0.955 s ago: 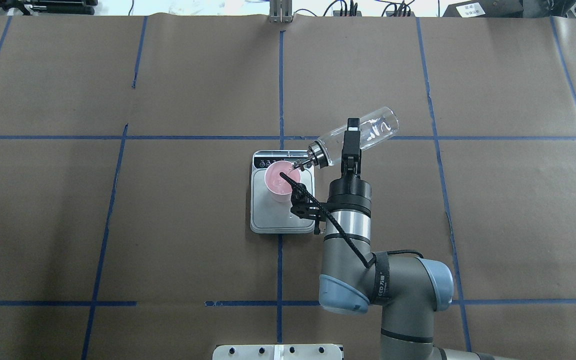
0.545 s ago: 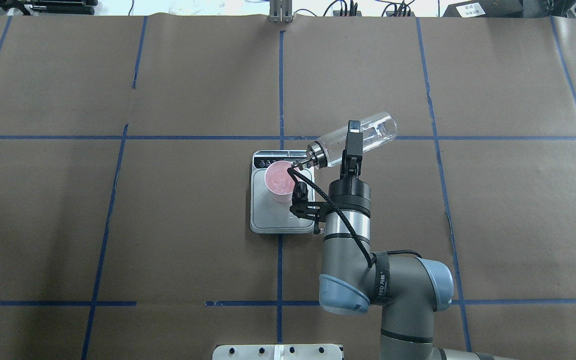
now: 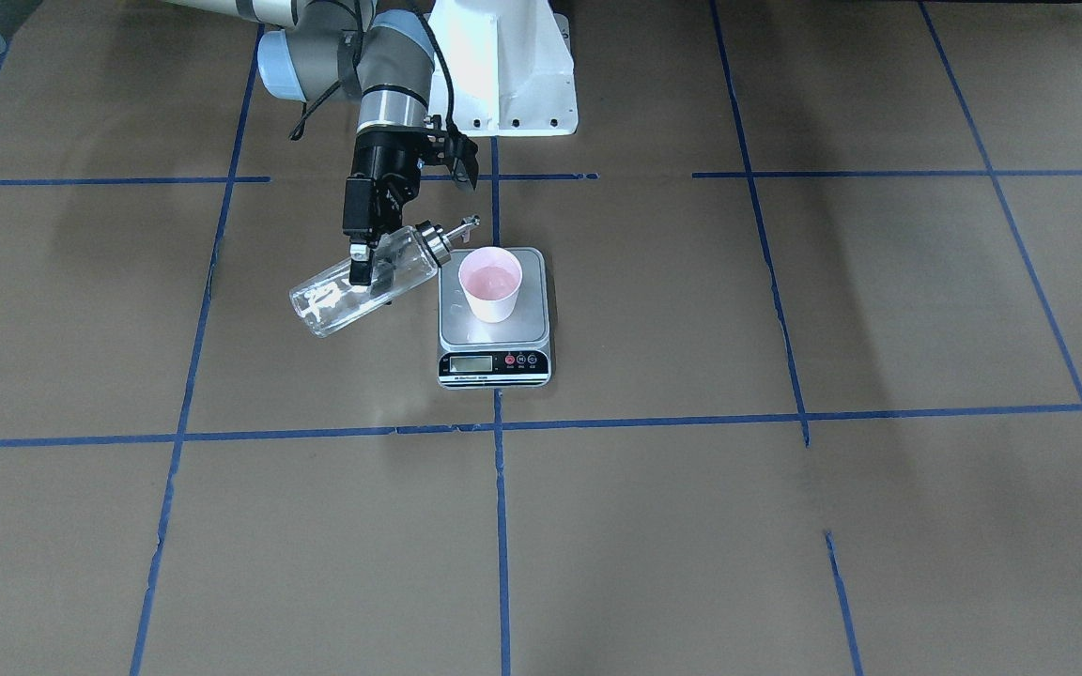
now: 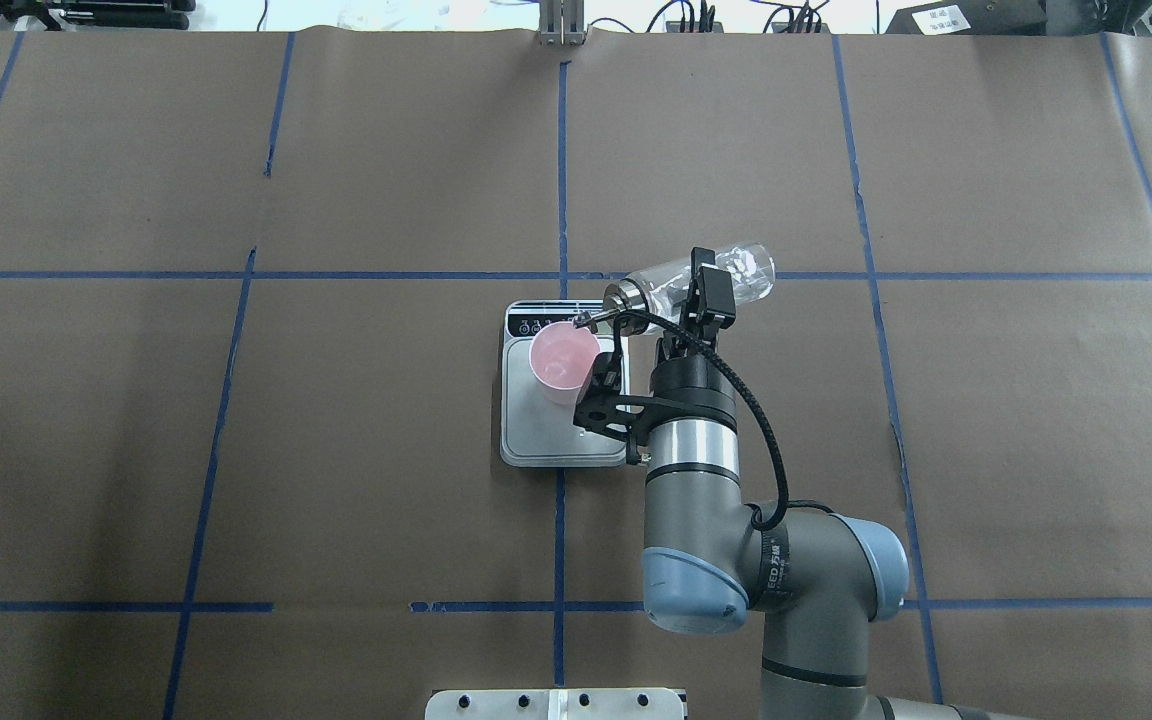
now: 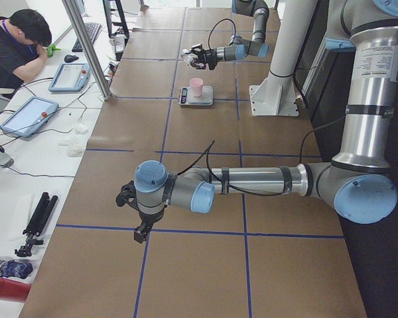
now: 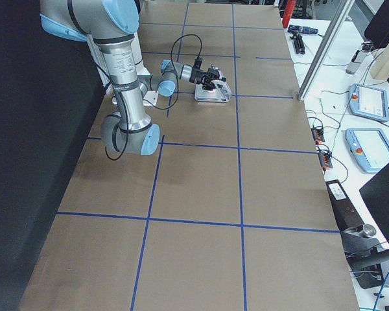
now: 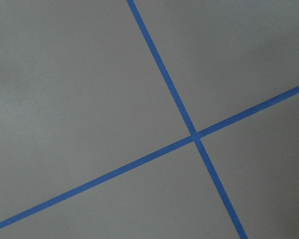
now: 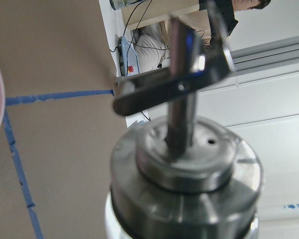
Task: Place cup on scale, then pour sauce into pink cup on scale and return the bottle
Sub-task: 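Tilt the bottle upright and move it away from the cup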
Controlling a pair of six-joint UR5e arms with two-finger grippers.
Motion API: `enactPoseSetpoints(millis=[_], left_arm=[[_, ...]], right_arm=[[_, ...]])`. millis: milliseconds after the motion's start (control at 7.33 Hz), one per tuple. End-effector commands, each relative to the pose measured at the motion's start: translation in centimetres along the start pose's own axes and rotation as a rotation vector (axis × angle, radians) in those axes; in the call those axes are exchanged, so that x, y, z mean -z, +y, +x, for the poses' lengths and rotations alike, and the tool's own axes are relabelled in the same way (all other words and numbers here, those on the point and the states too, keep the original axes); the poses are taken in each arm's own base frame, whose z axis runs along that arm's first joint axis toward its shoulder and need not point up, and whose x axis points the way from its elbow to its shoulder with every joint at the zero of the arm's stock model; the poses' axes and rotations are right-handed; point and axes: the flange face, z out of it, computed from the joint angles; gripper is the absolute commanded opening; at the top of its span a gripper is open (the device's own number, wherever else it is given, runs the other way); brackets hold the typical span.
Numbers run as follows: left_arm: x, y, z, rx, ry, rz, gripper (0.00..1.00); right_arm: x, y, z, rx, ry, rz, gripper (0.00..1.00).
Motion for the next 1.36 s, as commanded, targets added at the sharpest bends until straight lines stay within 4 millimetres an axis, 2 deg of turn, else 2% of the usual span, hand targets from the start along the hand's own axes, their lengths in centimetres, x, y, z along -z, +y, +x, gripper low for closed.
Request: enactPoseSetpoints(millis=[0,273,545,818,1091,1227], left_arm=[[0.3,-0.1,0.1,-0.004,-0.004,0.006,1.0],[1.0,-0.7,0.6,-0.015,-0.009,0.018,1.0],[1.4,-0.8,0.8,-0.018,-0.01,0.022,1.0],[1.7,-0.6,1.1,-0.019,-0.012,0.027,1.0],[2.4,-0.7,1.6,-0.029,-0.016,0.04,1.0],[2.6,-0.8,1.8,-0.034,-0.017,0.044,1.0]], right_arm=[[-0.3,0.4,0.3,-0.289,-0.06,-0.008,0.0],[-1.1,0.7,1.1,-0.421,-0.055,-0.02,0.0],[-2.8,1.4,3.9,-0.623,-0.125,-0.066,0.0],[-4.2,4.5,6.9,-0.68,-0.152,-0.109,0.0],[-4.7,9.4,7.2,-0.844,-0.151,-0.179,0.0],[-4.4,10.1,7.4,-1.003,-0.18,-0.222,0.0]])
